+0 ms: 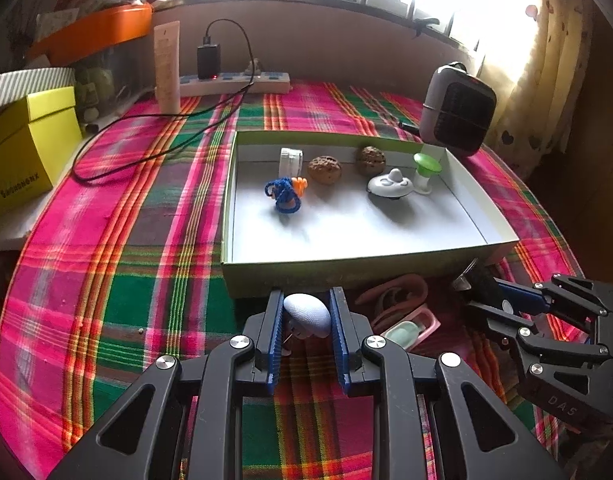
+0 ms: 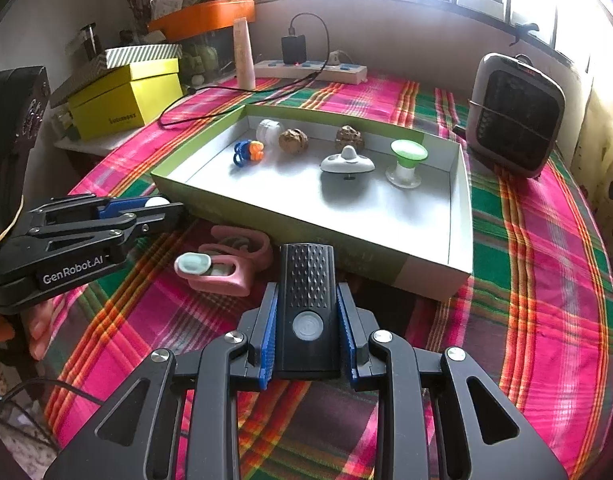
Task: Organize objects
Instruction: 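Lift the black remote with the right gripper while the left gripper closes on the white knob toy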
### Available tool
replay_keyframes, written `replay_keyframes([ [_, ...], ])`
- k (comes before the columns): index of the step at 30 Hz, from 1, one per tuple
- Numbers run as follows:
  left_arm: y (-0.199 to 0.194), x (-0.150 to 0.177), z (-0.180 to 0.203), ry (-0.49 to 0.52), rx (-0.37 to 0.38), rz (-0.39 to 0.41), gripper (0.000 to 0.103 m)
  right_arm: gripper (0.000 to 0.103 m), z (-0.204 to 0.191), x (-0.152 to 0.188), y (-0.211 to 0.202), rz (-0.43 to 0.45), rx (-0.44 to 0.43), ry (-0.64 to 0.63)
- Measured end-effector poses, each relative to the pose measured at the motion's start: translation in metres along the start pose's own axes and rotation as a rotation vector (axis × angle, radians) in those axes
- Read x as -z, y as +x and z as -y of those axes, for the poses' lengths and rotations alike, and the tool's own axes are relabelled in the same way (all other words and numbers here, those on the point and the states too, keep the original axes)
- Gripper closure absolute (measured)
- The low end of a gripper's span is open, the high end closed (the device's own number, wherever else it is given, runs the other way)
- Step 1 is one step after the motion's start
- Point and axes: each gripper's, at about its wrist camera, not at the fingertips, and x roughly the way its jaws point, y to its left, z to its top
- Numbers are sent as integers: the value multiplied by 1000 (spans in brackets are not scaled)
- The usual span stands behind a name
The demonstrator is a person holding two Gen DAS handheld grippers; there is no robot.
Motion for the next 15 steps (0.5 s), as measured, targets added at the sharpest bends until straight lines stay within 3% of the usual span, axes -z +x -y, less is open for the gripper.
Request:
replay_keyframes([
  [15,-6,-20,7,5,35,27,83,75,7,-19,-11,44,12,22],
])
